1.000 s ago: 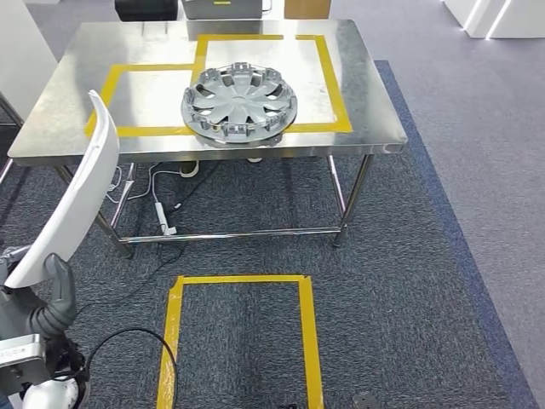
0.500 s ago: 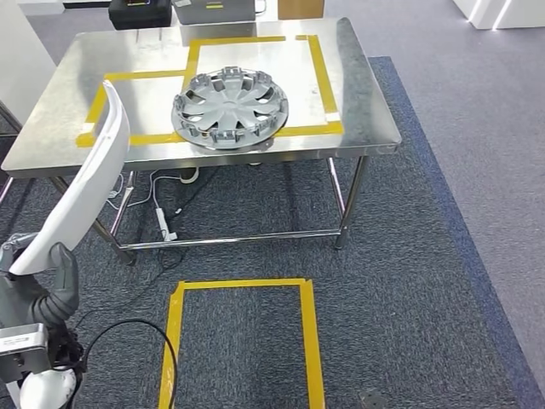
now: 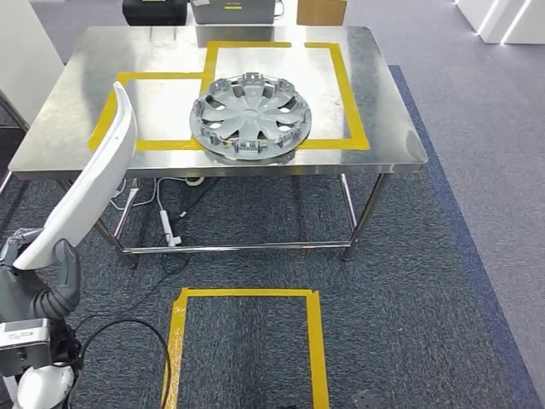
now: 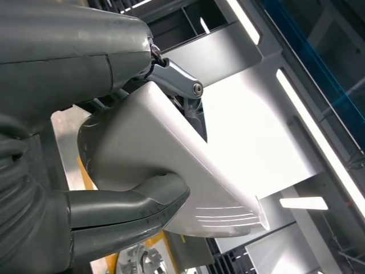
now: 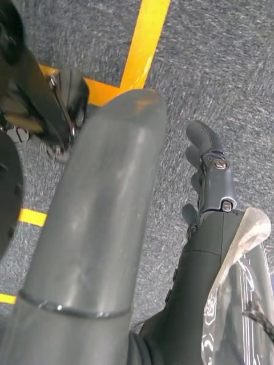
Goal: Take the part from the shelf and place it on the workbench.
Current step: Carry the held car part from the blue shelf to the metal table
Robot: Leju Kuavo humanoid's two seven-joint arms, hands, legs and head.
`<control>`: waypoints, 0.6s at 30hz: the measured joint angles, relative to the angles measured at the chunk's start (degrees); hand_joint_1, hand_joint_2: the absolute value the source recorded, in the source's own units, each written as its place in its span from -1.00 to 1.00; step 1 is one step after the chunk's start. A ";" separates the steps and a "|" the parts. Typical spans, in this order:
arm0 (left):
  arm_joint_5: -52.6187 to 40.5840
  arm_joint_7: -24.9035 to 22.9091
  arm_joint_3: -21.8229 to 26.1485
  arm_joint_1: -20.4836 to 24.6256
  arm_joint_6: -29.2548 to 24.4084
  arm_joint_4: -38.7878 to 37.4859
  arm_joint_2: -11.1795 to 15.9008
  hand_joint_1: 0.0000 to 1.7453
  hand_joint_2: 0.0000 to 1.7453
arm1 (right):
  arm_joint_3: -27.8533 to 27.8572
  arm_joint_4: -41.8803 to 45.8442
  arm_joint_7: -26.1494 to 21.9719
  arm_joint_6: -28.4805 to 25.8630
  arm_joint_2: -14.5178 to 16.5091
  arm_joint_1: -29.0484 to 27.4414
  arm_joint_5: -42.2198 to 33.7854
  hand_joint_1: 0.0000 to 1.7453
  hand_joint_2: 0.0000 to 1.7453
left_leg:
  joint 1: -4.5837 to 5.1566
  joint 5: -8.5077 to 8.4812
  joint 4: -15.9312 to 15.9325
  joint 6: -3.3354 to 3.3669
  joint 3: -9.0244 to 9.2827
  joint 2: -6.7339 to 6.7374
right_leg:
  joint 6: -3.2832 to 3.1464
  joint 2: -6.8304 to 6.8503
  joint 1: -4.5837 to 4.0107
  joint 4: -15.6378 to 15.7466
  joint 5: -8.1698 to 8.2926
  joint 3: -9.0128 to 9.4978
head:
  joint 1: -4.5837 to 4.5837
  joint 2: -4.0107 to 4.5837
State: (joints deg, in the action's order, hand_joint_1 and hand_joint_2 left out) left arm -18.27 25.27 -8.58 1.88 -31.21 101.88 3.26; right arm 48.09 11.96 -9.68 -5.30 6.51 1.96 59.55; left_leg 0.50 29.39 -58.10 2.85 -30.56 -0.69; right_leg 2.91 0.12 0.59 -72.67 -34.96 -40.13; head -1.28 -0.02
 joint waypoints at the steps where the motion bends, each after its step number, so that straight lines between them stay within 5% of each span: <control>1: 0.00 0.00 -0.01 -0.06 0.00 0.00 0.01 1.00 1.00 | 0.00 0.00 0.00 0.01 0.00 -0.09 0.01 -1.00 -1.00 | 0.12 0.67 0.01 -0.02 0.96 -0.04 | -0.32 -0.02 -0.11 2.67 2.21 0.27 | -0.04 0.00; 2: 0.00 0.00 0.00 -0.07 0.00 0.00 0.03 1.00 1.00 | 0.01 0.00 0.00 0.01 -0.01 -0.18 0.01 -1.00 -1.00 | 0.19 1.37 0.06 -0.07 1.79 -0.06 | -0.79 -0.02 -0.30 6.47 5.23 1.07 | -0.03 0.01; 4: 0.03 -0.04 0.01 -0.11 -0.01 -0.03 0.04 1.00 1.00 | 0.04 0.01 0.01 0.01 -0.06 -0.22 0.02 -1.00 -1.00 | 0.20 2.61 0.17 -0.43 3.05 -0.10 | -1.63 -0.03 -0.78 11.89 8.41 2.53 | 0.29 0.02; 8: 0.04 -0.19 -0.06 -0.34 0.01 -0.04 0.12 1.00 1.00 | 0.08 0.00 0.00 0.04 -0.04 -0.27 0.06 -1.00 -1.00 | 0.04 2.58 -1.25 -1.71 4.22 -0.08 | -3.02 -0.03 -1.02 14.48 8.42 5.06 | 0.49 0.01; 11: -0.01 -0.27 -0.14 -0.26 -0.01 -0.04 0.31 1.00 1.00 | 0.08 0.00 -0.06 0.04 0.11 -0.11 0.07 -1.00 -1.00 | -0.23 2.87 -9.91 -2.73 -0.65 0.06 | -3.35 -0.07 -0.44 15.16 6.95 8.13 | 0.75 0.00; 13: 0.03 -0.28 -0.17 -0.42 -0.01 -0.04 0.39 1.00 1.00 | 0.09 0.00 -0.08 0.03 0.11 -0.11 0.09 -1.00 -1.00 | -0.65 6.08 -15.11 -3.31 -5.13 0.10 | -3.30 -0.17 -0.30 15.21 5.41 9.93 | 0.84 0.00; 15: 0.09 -0.28 -0.17 -0.60 0.00 -0.04 0.47 1.00 1.00 | 0.10 0.00 -0.07 0.04 0.12 -0.18 0.15 -1.00 -1.00 | -0.90 7.66 -15.22 -3.58 -7.62 0.13 | -3.05 -0.27 -0.14 15.22 3.76 12.08 | 0.87 0.00; 16: 0.10 -0.28 -0.18 -0.64 0.01 -0.04 0.49 1.00 1.00 | 0.10 0.00 -0.07 0.05 0.15 -0.21 0.19 -1.00 -1.00 | -0.95 6.50 -13.08 -3.61 -7.91 0.15 | -2.86 -0.31 -0.01 15.23 2.86 13.22 | 0.86 0.01; 18: 0.11 -0.28 -0.16 -0.76 0.02 -0.05 0.54 1.00 1.00 | 0.11 0.00 -0.07 0.05 0.24 -0.21 0.22 -1.00 -1.00 | -0.96 0.33 -6.99 -3.61 -7.74 0.53 | -2.33 -0.31 0.16 15.33 1.00 15.23 | 0.96 0.01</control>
State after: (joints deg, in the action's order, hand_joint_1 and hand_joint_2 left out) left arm -18.16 24.98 -8.75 1.12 -31.19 101.82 3.80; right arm 48.20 11.96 -9.75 -5.25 6.75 1.74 59.77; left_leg -0.46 29.72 -65.09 -0.76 -38.30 -0.16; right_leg 0.58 -0.20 0.75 -57.34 -33.96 -24.90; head -0.32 -0.01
